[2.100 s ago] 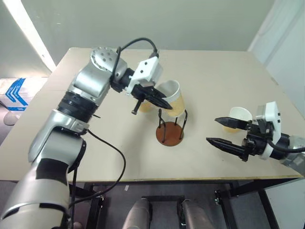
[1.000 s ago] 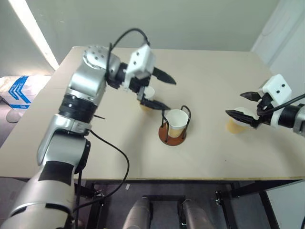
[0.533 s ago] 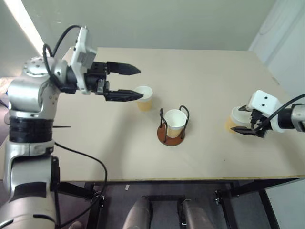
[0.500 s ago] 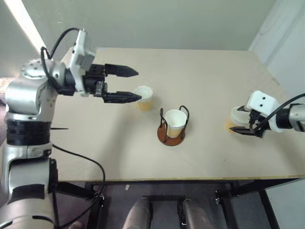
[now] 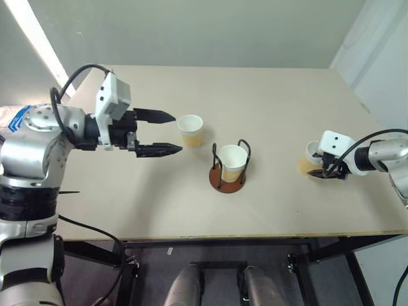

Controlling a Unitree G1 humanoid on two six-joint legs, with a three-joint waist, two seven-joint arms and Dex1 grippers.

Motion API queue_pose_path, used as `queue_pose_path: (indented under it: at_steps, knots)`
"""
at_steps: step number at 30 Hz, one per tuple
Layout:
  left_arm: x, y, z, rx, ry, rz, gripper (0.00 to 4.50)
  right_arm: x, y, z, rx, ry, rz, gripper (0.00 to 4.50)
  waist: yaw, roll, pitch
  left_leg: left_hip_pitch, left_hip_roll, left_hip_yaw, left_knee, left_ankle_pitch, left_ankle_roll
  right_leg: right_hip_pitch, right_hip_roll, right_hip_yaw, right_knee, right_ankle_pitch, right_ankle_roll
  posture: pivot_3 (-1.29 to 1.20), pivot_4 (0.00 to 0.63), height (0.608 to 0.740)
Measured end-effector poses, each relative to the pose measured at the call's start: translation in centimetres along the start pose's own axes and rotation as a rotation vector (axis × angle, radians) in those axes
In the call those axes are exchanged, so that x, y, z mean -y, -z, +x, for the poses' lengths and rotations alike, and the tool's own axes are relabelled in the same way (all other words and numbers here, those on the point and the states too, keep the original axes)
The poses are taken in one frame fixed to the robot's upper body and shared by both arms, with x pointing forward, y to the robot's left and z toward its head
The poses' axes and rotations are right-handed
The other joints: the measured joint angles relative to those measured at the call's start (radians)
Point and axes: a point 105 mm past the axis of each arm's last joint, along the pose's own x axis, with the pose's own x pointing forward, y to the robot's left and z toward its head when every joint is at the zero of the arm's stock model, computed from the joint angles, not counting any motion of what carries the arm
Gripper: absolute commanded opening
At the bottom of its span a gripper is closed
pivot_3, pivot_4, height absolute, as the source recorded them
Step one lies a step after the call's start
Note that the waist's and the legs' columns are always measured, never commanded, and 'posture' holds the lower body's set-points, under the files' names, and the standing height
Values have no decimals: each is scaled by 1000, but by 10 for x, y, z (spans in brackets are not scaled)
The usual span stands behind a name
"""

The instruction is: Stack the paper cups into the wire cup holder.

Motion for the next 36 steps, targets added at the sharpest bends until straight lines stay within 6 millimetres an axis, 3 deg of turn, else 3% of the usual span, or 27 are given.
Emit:
queue_pose_path:
  at_steps: [5, 6, 9, 13, 17, 19, 23, 27, 31, 36]
  knots:
    - [1, 2, -2, 22, 36, -34, 4464, -1, -5, 2, 14, -12, -22, 81, 0, 0, 0, 0, 0, 0, -1, 0, -1, 0, 0, 0, 0, 0, -1, 0, 150, 740]
    - [1, 4, -3, 30, 47, -48, 4464, -1, -6, 1, 20, -15, -27, 31, 0, 0, 0, 0, 0, 0, -1, -1, -1, 0, 0, 0, 0, -1, -1, 0, 150, 740]
    - [0, 5, -6, 47, 70, -76, 4464, -1, -17, -6, 71, -28, -53, 31, 1, 0, 0, -1, 0, 0, -1, -1, -1, -1, 0, 0, 0, -1, -1, 0, 150, 740]
    - [-1, 8, -10, 50, 79, -92, 4464, 4, -43, -36, 135, -42, -118, 31, 0, 1, 1, -4, 0, 0, -1, -1, -1, -4, 0, 0, -1, -1, -2, 0, 150, 740]
    - [-7, 11, -13, 25, 39, -87, 4464, 9, -116, -83, 298, -12, -280, 31, -6, 1, 1, -3, 1, 0, -4, 0, -3, -5, 1, 0, 0, -2, -4, 0, 150, 740]
    - [-9, 13, -12, 5, 28, -81, 4464, 3, -145, -95, 352, -15, -384, 31, -8, 1, 0, -3, 1, -1, -5, 0, -3, -5, 2, -1, 0, -3, -6, 0, 150, 740]
    - [-9, 17, -8, -30, 33, -64, 4464, -12, -181, -87, 404, -106, -537, 31, -10, 1, 0, -3, 1, -2, -5, 0, -3, -7, 2, 0, 1, -4, -7, 0, 150, 740]
    - [-10, 18, -8, -42, 26, -48, 4464, -30, -203, -77, 437, -193, -633, 31, -8, 1, 0, -5, 1, -2, -6, 0, -4, -9, 2, -2, 2, -4, -8, 0, 150, 740]
    - [-11, 19, -7, -46, 23, -43, 4464, -48, -212, -68, 454, -262, -696, 31, -6, 1, 0, -6, 1, -2, -7, 0, -4, -10, 2, -2, 2, -5, -8, 0, 150, 740]
    - [-11, 19, -6, -46, 22, -37, 4464, -56, -214, -60, 450, -291, -731, 31, -7, 1, 0, -5, 1, -2, -7, 0, -4, -9, 2, -2, 2, -5, -9, 0, 150, 740]
